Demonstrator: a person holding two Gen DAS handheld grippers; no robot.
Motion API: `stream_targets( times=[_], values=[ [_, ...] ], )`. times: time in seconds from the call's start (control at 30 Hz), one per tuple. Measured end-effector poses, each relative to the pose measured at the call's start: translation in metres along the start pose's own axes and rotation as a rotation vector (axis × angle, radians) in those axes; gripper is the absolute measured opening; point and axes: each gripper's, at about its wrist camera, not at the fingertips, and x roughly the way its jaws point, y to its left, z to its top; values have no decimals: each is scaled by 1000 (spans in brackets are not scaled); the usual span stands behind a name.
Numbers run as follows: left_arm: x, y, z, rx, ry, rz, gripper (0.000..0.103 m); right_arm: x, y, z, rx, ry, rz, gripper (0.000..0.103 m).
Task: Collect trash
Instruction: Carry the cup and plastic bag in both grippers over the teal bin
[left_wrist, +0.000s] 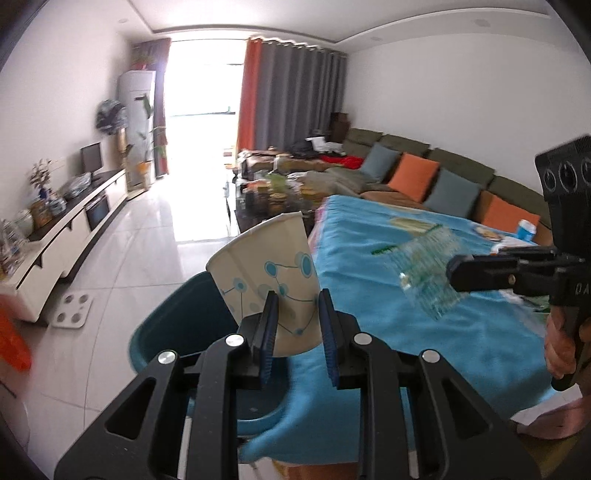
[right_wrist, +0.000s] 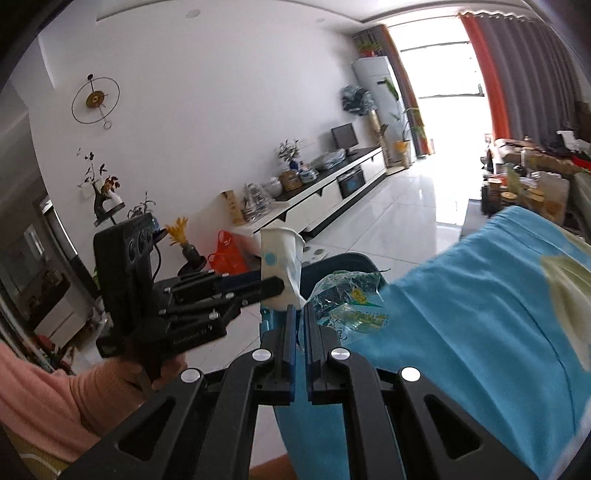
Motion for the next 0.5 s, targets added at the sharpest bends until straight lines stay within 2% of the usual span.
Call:
stream_targets(
  times=[0.27,0.5],
  values=[
    [16,38,-6,-51,46,44,23,63,1,22,10,69,38,3],
    [33,50,-12,-76,94,61,23,107,2,33,14,129,25,3]
  ],
)
